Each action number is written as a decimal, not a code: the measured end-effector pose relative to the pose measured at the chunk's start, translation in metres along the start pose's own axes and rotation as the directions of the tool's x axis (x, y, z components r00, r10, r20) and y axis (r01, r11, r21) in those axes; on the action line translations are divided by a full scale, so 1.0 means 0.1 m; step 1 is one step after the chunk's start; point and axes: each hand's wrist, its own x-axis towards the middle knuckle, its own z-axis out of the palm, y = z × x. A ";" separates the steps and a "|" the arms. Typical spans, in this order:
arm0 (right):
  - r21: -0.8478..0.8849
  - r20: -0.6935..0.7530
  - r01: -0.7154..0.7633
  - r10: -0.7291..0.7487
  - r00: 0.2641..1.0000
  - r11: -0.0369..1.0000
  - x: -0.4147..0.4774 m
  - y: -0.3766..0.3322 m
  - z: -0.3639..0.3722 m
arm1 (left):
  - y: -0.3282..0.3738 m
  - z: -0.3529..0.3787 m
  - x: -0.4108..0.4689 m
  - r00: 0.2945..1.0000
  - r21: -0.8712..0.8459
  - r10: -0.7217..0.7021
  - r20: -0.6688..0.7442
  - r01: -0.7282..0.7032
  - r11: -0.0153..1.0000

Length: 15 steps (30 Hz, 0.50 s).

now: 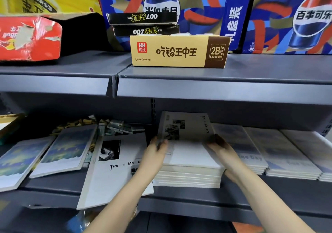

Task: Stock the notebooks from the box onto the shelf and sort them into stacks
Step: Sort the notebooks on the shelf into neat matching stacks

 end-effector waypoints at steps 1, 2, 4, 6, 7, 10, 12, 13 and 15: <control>-0.032 0.002 0.011 -0.011 1.000 0.999 -0.04 -0.03 0.00 | -0.02 -0.01 -0.03 1.000 -0.030 0.007 -0.010 -0.007 1.000; -0.068 0.003 0.019 -0.019 1.000 0.998 -0.06 -0.03 -0.01 | -0.04 -0.03 -0.09 1.000 -0.046 0.016 -0.027 -0.018 0.999; -0.123 0.003 0.023 -0.023 1.000 0.992 -0.13 -0.04 -0.05 | -0.09 -0.04 -0.20 0.998 -0.047 0.050 -0.045 -0.052 0.998; -0.202 0.006 0.045 -0.045 0.999 0.978 -0.23 -0.03 -0.07 | -0.15 -0.05 -0.28 0.996 -0.043 0.078 -0.032 -0.079 0.996; -0.237 0.003 0.054 -0.054 0.999 0.970 -0.26 0.00 -0.07 | -0.17 -0.05 -0.31 0.996 -0.034 0.083 -0.023 -0.084 0.996; -0.283 0.022 0.073 -0.070 0.997 0.956 -0.35 0.09 -0.07 | -0.19 -0.07 -0.30 0.994 0.042 0.111 -0.008 -0.111 0.993; -0.308 0.014 0.081 -0.080 0.997 0.948 -0.40 0.11 -0.06 | -0.16 -0.08 -0.30 0.992 0.130 0.129 -0.009 -0.127 0.983; -0.329 0.009 0.084 -0.086 0.996 0.940 -0.41 0.11 -0.05 | -0.15 -0.09 -0.29 0.991 0.169 0.133 -0.018 -0.128 0.977; -0.358 -0.002 0.107 -0.116 0.993 0.928 -0.44 0.08 -0.02 | -0.12 -0.10 -0.29 0.991 0.221 0.128 -0.034 -0.117 0.968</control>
